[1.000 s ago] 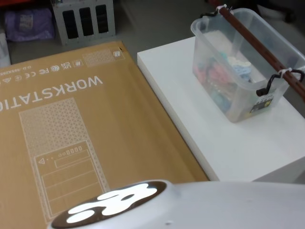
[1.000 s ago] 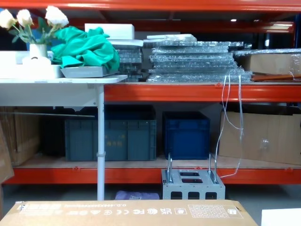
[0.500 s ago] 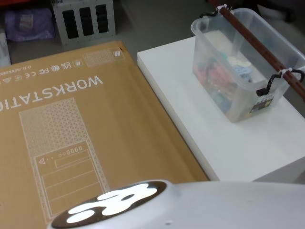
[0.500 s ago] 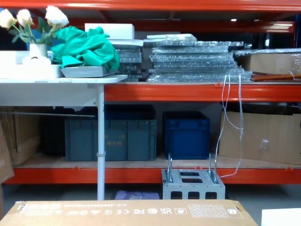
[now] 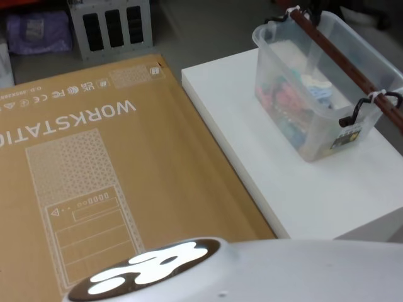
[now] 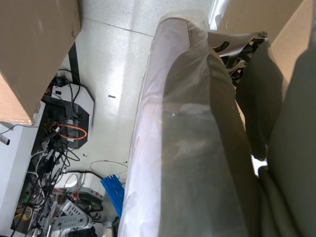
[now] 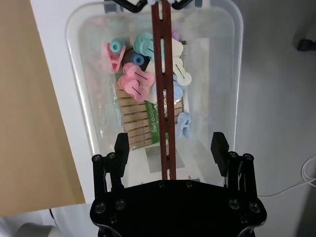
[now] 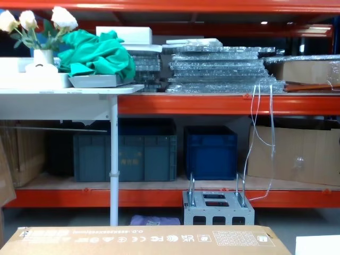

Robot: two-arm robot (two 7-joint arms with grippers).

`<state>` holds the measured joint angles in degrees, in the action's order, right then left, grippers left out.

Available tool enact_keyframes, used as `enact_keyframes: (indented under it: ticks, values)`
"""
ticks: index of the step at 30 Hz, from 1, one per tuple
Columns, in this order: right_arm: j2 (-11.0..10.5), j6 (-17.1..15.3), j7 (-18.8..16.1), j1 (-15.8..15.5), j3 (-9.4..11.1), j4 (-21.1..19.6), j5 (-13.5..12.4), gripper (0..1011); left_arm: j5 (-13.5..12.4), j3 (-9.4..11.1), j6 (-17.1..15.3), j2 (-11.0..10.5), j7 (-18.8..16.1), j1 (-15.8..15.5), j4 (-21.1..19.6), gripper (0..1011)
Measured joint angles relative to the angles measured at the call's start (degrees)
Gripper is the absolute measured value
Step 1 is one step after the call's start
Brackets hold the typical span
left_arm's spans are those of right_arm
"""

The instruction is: Use one hand to grasp the basket and place it at the designated location.

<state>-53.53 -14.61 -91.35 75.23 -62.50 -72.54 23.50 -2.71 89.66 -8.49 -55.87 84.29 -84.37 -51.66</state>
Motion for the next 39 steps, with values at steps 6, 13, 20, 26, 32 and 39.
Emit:
enact_keyframes:
  ticks: [6, 13, 20, 26, 32, 39]
  values:
    - [0.8, 1.2, 0.6, -1.4, -0.4, 2.8, -0.3, 1000, 0.0, 0.0, 0.0, 0.0, 0.0, 0.0, 0.0, 0]
    - [1.4, 2.3, 1.0, -2.4, -0.4, 4.5, -1.1, 1001, 0.0, 0.0, 0.0, 0.0, 0.0, 0.0, 0.0, 0]
    - [1.8, 4.0, 1.8, -3.4, 0.1, 6.3, -2.9, 1000, 0.0, 0.0, 0.0, 0.0, 0.0, 0.0, 0.0, 0]
    - [2.4, 6.0, 2.2, -4.2, 0.3, 8.6, -4.9, 1001, 0.0, 0.0, 0.0, 0.0, 0.0, 0.0, 0.0, 0]
    - [2.9, 7.0, 2.3, -4.6, 0.1, 10.2, -5.7, 1001, 0.0, 0.0, 0.0, 0.0, 0.0, 0.0, 0.0, 0]
    - [3.6, 7.5, 2.3, -4.5, -0.5, 11.4, -5.8, 1001, 0.0, 0.0, 0.0, 0.0, 0.0, 0.0, 0.0, 0]
